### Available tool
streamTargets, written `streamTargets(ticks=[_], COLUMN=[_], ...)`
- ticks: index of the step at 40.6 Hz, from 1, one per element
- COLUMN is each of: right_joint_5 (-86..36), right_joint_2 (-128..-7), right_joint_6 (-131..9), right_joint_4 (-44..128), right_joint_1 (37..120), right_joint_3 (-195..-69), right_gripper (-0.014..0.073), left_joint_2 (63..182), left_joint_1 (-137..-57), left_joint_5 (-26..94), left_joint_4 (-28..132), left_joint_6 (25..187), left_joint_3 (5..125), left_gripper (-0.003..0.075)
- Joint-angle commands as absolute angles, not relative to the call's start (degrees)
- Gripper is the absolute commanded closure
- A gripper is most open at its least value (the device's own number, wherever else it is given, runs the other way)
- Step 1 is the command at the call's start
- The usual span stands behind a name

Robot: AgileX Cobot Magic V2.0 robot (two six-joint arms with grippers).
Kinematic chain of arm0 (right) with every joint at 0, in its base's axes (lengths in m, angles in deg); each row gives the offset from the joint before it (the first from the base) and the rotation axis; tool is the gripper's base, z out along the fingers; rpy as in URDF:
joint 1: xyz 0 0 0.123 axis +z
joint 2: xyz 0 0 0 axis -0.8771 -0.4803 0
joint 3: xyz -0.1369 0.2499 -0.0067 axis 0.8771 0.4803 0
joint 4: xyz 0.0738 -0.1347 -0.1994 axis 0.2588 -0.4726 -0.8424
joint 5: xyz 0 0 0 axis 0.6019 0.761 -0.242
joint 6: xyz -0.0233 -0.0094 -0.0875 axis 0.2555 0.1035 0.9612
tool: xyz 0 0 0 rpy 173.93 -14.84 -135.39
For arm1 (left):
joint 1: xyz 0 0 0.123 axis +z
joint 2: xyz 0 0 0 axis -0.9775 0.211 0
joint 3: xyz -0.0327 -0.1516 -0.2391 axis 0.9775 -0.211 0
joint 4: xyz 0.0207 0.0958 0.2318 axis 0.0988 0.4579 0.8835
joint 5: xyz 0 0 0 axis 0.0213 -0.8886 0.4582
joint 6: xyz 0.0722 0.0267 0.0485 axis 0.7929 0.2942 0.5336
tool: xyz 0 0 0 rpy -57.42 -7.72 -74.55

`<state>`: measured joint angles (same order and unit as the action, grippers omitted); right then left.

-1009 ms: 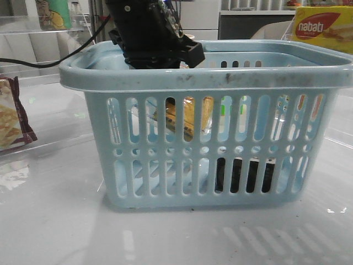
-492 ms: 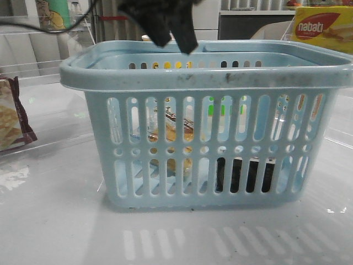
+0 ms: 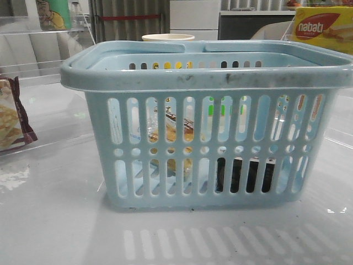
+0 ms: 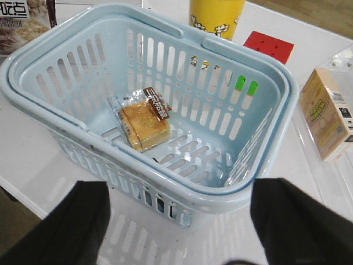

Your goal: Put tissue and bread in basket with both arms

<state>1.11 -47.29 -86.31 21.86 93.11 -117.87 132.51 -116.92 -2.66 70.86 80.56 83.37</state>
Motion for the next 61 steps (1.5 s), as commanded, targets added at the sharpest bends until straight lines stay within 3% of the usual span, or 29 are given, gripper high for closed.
streamTargets(ticks=[1, 21, 34, 46, 51, 57, 61], right_joint_5=[-2.98, -2.59, 4.62, 4.66, 4.97, 5.92, 6.01], right_joint_2=[-47.26, -47.27, -47.1, -45.79, -45.79, -45.79, -45.79], right_joint_6=[-86.22, -86.22, -86.63, -86.88, -86.88, -86.88, -86.88], right_joint_4=[20.97, 20.74, 16.68, 16.67, 16.67, 16.67, 16.67], right_joint_1=[93.08, 93.08, 93.08, 93.08, 93.08, 93.08, 93.08], right_joint_3=[-119.34, -119.34, -119.34, -119.32, -119.32, -119.32, -119.32], right_gripper=[-0.0029, -0.0029, -0.0029, -0.0026, 0.0079, 0.0324, 0.0444], left_joint_2=[125.03, 98.92, 97.44, 97.44, 97.44, 97.44, 97.44], left_joint_1=[-117.34, -117.34, -117.23, -117.23, -117.23, -117.23, -117.23], left_joint_5=[3.37, 6.23, 5.13, 5.47, 5.52, 5.61, 6.09], left_joint_4=[69.84, 70.61, 81.15, 81.25, 82.06, 83.94, 83.94], left_joint_6=[79.87, 79.84, 65.29, 65.11, 65.11, 65.11, 65.11], left_joint_3=[78.92, 53.25, 49.64, 49.64, 49.64, 49.64, 49.64], left_gripper=[0.032, 0.032, 0.032, 0.033, 0.0428, 0.0559, 0.0631])
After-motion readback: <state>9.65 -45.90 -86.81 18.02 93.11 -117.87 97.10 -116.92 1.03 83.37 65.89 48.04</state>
